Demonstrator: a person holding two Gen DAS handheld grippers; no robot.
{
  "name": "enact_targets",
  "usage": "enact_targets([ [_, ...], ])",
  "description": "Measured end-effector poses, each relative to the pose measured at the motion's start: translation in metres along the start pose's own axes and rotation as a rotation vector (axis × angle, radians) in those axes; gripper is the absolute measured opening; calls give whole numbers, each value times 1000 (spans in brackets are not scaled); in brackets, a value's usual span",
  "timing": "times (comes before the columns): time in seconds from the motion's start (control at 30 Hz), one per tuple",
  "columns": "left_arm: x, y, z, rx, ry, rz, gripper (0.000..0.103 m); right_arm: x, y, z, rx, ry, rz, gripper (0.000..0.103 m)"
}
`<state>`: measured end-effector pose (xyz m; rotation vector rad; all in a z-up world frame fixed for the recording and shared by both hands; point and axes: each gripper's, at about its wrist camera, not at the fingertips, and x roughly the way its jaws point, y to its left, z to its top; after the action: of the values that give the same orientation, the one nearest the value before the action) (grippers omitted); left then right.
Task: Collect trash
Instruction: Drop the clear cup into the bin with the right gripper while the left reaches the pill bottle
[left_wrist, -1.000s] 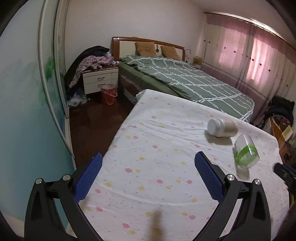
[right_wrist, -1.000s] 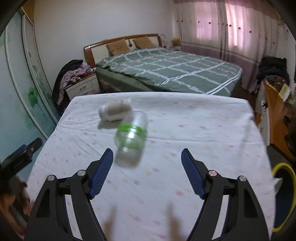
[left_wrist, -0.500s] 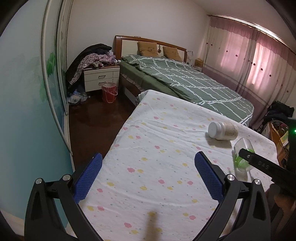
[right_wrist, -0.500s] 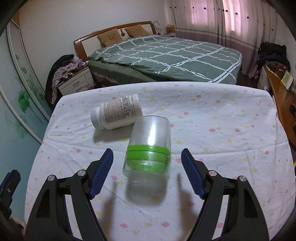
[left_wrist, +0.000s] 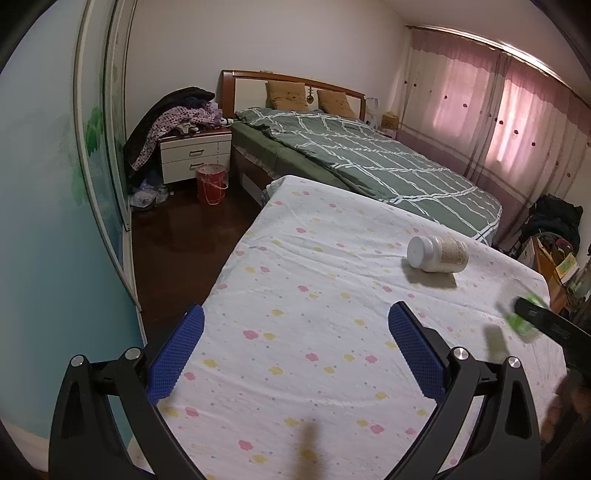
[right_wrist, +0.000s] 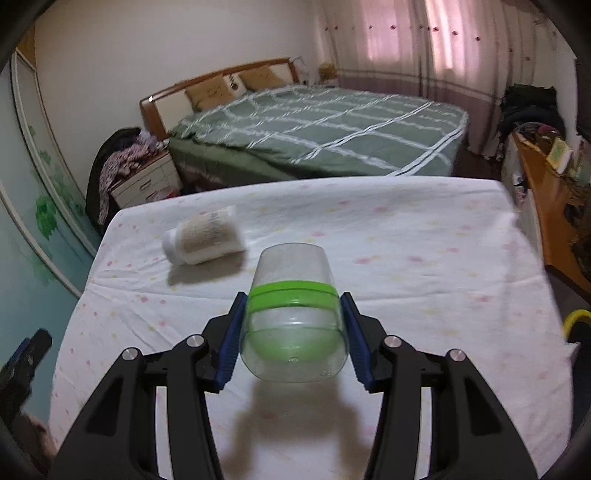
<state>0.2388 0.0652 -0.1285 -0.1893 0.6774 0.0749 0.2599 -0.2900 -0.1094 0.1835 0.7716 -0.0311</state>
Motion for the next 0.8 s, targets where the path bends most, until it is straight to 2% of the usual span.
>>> enact_targets([
  [0.17,0,-4,-1,16,2,-3,98,-39,-63,-18,79,-53,-72,48],
  [0.43,1,-9,-3,34,4,-12,98,-94,-167,-55,271,-152,-248,48],
  [0.67,5,-17,-6,70,8,-11,98,-110,-241,-80,439,-156,-393,48],
  [0.8,5,-18,-6,75,10,-15,98,-112,-268,-92,509,-140,-454,48],
])
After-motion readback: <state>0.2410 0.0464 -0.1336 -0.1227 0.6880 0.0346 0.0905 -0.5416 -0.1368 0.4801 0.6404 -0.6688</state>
